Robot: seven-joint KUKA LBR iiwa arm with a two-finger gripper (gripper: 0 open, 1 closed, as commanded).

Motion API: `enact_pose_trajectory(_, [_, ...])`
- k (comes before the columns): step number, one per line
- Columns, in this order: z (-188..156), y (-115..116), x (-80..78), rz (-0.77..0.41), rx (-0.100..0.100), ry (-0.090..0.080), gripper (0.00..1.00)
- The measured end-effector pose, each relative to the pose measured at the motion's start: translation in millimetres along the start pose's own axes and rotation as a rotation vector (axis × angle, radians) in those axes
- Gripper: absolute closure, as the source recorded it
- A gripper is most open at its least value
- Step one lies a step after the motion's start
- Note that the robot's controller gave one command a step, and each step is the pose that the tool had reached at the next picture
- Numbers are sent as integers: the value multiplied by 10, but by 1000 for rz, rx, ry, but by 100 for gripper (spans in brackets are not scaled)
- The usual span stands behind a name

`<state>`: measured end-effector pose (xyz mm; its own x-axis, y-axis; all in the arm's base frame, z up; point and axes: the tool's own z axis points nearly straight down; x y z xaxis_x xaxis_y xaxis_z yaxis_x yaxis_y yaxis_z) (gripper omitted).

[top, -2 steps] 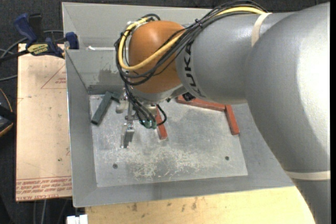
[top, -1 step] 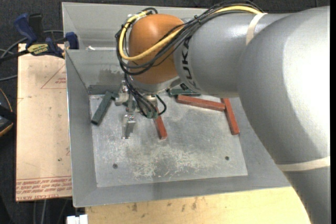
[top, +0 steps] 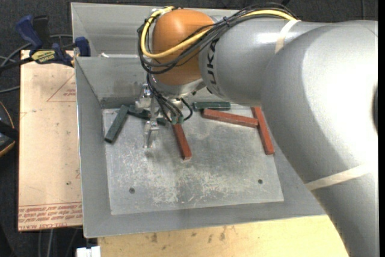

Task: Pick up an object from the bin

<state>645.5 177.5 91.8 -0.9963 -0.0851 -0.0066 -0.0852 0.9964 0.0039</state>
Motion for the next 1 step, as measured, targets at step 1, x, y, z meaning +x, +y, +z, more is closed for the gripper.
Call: enact_pose_trajectory(1, [34, -39, -141, 5, -4, -16, 100])
